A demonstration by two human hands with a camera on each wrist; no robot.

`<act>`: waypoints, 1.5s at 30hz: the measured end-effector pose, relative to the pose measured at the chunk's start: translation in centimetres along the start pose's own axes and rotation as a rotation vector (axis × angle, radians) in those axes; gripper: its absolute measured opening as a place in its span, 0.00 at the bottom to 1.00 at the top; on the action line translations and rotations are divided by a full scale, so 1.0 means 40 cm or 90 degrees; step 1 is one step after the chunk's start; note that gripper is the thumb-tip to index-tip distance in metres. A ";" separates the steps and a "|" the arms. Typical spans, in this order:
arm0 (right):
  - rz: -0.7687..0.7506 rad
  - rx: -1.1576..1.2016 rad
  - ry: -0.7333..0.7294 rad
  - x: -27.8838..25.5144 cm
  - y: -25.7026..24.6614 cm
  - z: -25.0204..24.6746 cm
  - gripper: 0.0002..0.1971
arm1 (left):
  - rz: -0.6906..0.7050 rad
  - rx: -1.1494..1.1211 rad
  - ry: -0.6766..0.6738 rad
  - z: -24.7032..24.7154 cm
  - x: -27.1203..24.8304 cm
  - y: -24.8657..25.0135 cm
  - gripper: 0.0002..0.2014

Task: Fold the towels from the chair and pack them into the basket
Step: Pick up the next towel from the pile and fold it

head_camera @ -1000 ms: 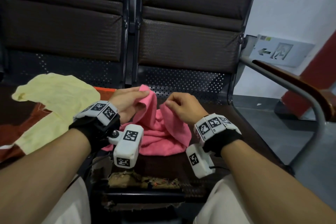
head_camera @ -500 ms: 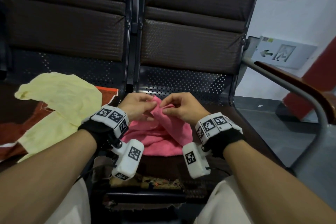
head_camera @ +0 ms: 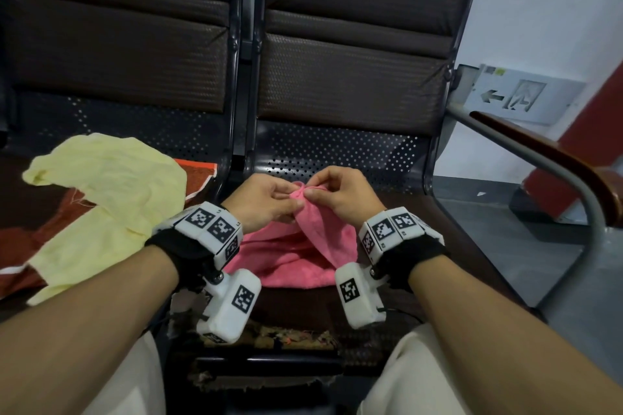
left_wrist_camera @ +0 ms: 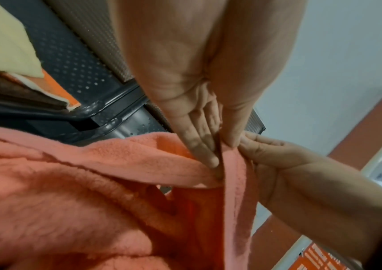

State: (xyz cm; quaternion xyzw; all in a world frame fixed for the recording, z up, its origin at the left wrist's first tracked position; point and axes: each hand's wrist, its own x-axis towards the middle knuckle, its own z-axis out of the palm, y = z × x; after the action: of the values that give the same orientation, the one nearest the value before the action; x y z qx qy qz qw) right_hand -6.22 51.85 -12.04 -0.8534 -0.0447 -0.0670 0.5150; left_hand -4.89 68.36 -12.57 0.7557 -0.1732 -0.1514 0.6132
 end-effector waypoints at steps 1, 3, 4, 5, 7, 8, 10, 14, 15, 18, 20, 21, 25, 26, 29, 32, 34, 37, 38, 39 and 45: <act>0.002 0.002 0.003 0.001 0.001 -0.001 0.08 | 0.009 0.016 -0.011 0.000 0.000 0.000 0.11; 0.006 0.002 0.006 0.001 0.001 -0.003 0.08 | 0.026 0.048 -0.033 -0.001 0.000 -0.002 0.09; 0.005 0.000 0.005 0.001 0.002 -0.004 0.08 | 0.033 0.064 -0.041 -0.002 0.002 -0.005 0.09; 0.004 -0.002 0.003 0.000 0.003 -0.004 0.08 | 0.038 0.083 -0.042 -0.004 0.003 -0.008 0.09; 0.000 -0.002 0.000 -0.002 0.003 -0.004 0.08 | 0.057 0.135 -0.033 -0.006 0.005 -0.016 0.07; 0.001 -0.003 -0.001 -0.003 0.002 -0.004 0.08 | 0.073 0.177 -0.025 -0.008 0.005 -0.019 0.08; 0.002 -0.004 -0.005 -0.004 0.000 -0.004 0.07 | 0.110 0.285 -0.012 -0.010 0.004 -0.023 0.11; -0.005 -0.009 -0.021 -0.007 -0.004 -0.004 0.05 | 0.160 0.433 0.019 -0.017 -0.003 -0.025 0.14; -0.007 -0.005 -0.029 -0.008 -0.005 -0.004 0.05 | 0.169 0.472 0.037 -0.022 -0.007 -0.025 0.13; -0.006 -0.013 -0.076 -0.015 -0.012 -0.006 0.07 | 0.229 0.503 0.098 -0.044 -0.021 -0.018 0.11; -0.041 -0.061 -0.104 -0.020 -0.017 -0.012 0.11 | 0.268 0.485 0.136 -0.061 -0.032 -0.009 0.15; -0.063 -0.094 -0.110 -0.021 -0.019 -0.015 0.13 | 0.269 0.466 0.160 -0.070 -0.037 -0.005 0.15; -0.098 -0.265 -0.140 -0.030 -0.012 -0.026 0.19 | 0.188 0.260 0.265 -0.112 -0.053 0.023 0.11; -0.092 -0.302 -0.151 -0.035 -0.009 -0.029 0.17 | 0.160 0.150 0.294 -0.120 -0.058 0.033 0.12; -0.072 -0.375 -0.159 -0.048 -0.004 -0.042 0.15 | 0.072 -0.172 0.332 -0.127 -0.083 0.067 0.15; -0.041 -0.437 -0.202 -0.065 0.000 -0.060 0.14 | 0.039 -0.299 0.344 -0.135 -0.100 0.083 0.14; 0.022 -0.489 -0.251 -0.079 0.007 -0.075 0.14 | 0.018 -0.290 0.383 -0.151 -0.106 0.085 0.15; 0.130 -0.527 -0.282 -0.100 0.019 -0.101 0.28 | -0.019 -0.285 0.409 -0.179 -0.107 0.071 0.16; 0.152 -0.518 -0.284 -0.107 0.019 -0.108 0.34 | -0.033 -0.283 0.411 -0.189 -0.106 0.064 0.17; 0.165 -0.503 -0.276 -0.114 0.016 -0.112 0.38 | -0.048 -0.274 0.415 -0.195 -0.106 0.057 0.17; 0.172 -0.555 -0.143 -0.127 -0.005 -0.118 0.21 | -0.101 -0.235 0.477 -0.204 -0.088 0.035 0.20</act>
State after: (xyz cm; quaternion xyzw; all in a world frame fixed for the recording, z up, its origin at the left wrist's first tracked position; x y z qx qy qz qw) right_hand -11.57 47.75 -10.51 -0.9903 0.0435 0.0811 0.1043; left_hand -4.54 76.82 -9.51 0.6471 0.1503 0.0585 0.7451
